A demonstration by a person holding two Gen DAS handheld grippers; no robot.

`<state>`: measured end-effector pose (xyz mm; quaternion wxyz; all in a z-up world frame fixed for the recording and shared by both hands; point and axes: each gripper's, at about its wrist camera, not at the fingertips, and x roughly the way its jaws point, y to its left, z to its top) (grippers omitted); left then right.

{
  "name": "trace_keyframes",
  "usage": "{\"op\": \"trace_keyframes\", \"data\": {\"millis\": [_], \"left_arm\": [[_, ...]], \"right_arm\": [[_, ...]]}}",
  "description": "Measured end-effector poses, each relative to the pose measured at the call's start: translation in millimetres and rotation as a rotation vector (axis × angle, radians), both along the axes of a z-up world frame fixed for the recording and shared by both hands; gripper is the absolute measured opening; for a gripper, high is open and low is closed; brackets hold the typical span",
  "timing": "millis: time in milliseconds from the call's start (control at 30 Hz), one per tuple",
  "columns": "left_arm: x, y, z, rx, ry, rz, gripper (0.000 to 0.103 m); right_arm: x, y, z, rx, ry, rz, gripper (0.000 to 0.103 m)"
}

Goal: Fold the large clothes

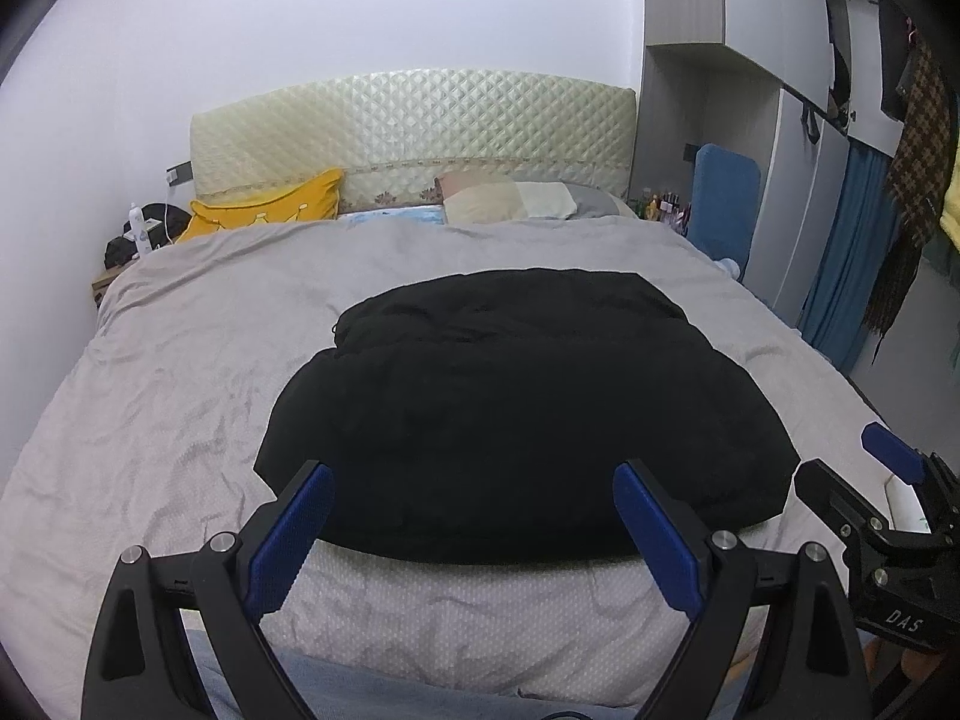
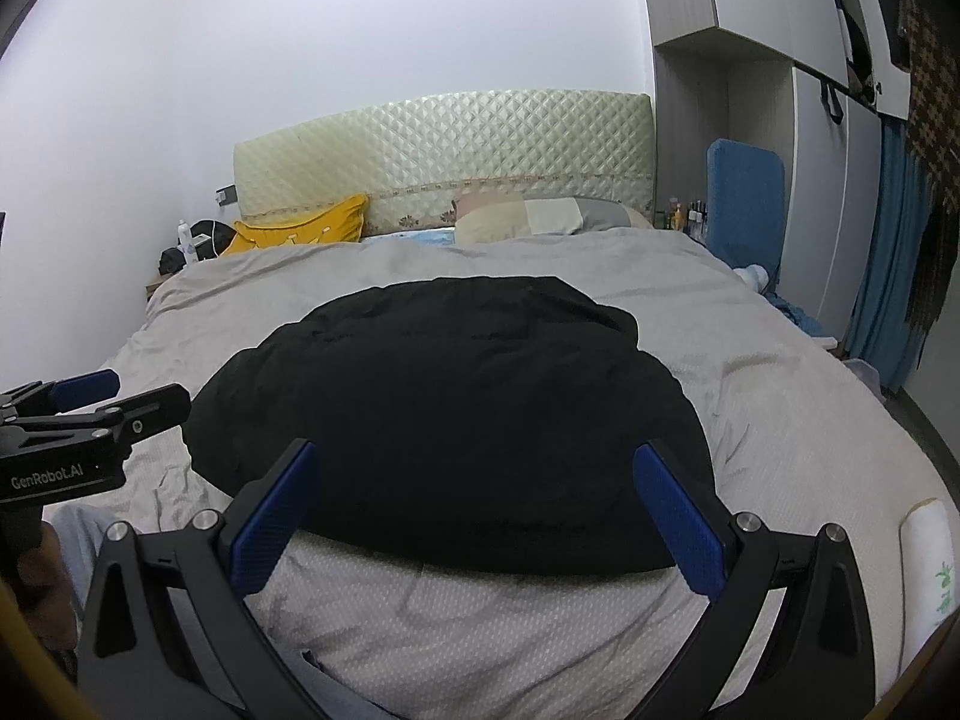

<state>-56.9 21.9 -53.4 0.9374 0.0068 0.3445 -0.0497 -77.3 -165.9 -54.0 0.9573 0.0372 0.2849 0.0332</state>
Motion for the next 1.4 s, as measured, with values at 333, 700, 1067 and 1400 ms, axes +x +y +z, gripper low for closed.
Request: {"op": "trace_keyframes", "data": {"millis": [333,700,1067,1400], "left_arm": [[1.7,-1.0,-6.7,0.012,0.012,0.002,0.095],[0.6,1.2,-4.8,0.014,-0.001,0.005,0.095],[-0.2,-1.3,-4.1,0.016,-0.001,0.002,0.095],[-0.5,-1.6,-2.8,0.011,-0.005,0.006,0.095]], "right_arm": [[0.9,1.1,-7.5,-0.023,0.017,-0.066,0.103],[-2.0,-4.9,-3.3,0.031,-0.001,-0.042,0.103],[-1.1,-4.3,-6.6,0.029,0.006,-0.043,0.103],[-5.9,-2.7,-4.6,0.019,-0.018,-0.029,0.103]]}}
